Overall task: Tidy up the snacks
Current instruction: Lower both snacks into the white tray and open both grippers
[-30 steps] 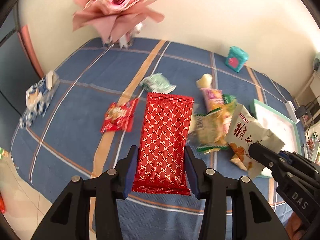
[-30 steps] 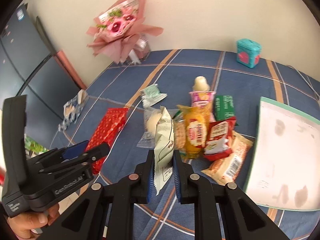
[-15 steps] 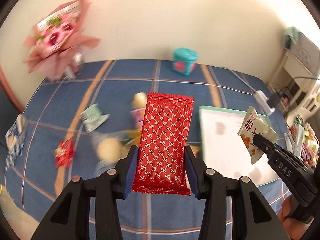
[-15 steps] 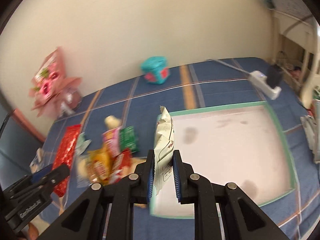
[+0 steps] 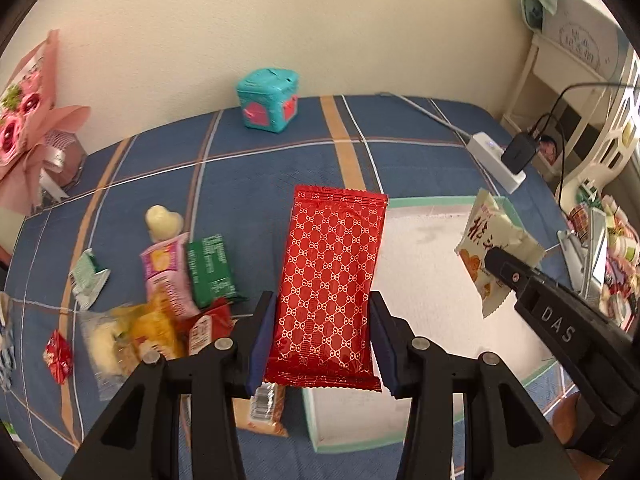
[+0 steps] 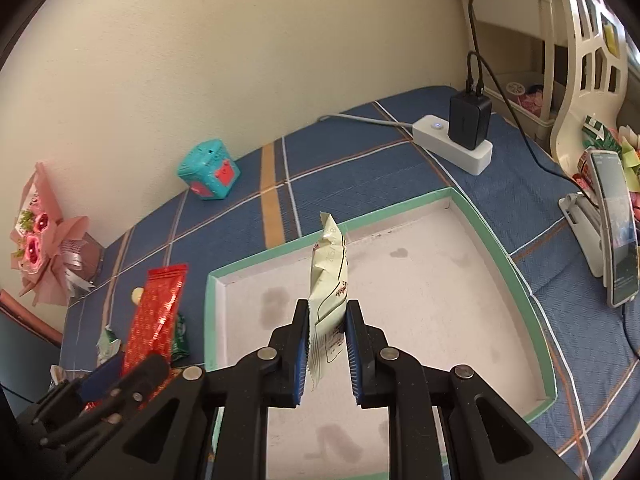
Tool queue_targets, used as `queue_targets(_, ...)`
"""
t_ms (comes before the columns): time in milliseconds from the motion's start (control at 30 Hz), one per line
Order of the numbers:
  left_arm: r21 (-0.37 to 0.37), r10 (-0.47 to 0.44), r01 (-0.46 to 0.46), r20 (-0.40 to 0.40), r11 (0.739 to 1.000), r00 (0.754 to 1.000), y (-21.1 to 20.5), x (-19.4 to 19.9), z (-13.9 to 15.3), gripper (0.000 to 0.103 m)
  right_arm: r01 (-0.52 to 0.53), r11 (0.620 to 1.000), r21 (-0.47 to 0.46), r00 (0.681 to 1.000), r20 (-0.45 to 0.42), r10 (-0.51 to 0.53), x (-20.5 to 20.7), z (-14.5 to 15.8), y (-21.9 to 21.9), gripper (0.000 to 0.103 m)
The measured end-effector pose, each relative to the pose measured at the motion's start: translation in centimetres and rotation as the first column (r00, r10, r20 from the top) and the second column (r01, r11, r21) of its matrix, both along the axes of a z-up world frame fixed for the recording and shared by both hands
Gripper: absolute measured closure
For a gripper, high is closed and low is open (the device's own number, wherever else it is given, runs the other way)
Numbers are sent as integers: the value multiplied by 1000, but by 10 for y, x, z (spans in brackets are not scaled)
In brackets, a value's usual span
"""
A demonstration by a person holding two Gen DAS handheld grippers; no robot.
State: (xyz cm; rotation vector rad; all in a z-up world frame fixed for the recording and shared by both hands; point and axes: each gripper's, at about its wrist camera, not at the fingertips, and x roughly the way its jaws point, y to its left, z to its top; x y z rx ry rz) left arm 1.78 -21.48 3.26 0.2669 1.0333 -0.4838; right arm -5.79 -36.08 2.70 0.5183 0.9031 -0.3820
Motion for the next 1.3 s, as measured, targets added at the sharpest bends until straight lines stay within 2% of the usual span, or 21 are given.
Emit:
queue_targets(467, 52, -53, 53, -4, 997, 999, -45, 22, -44, 56, 34, 999, -23, 998, -50, -35, 22, -26, -26, 84)
queue_targets(800, 67, -56, 58, -33, 996, 998, -50, 26, -60, 56, 41, 999, -35, 995, -95, -44, 31, -35, -30, 84)
queue_targets(933, 71, -53, 57, -57, 996, 997, -51, 26, -63, 55, 36, 999, -39, 993, -115, -40, 31, -35, -31, 83)
queue_targets(1067, 74, -55, 60, -63, 995, 996, -52, 23, -58, 45, 41, 999, -32, 988, -147, -46, 30, -35, -32, 83)
queue_targets(1200, 96, -44, 51, -72, 994, 996, -50, 23, -51, 44, 45, 999, -24, 983, -176, -48, 29, -36, -35, 82)
queue_targets(1267, 117, -29, 39, -86, 992, 996, -48, 23, -49, 44, 54, 998, -25, 980, -190, -58, 27, -36, -37, 80)
queue_targets(1300, 122, -24, 35, -89, 992, 996, -47, 23, -49, 44, 57, 998, -25, 978, -199, -61, 27, -35, -38, 76)
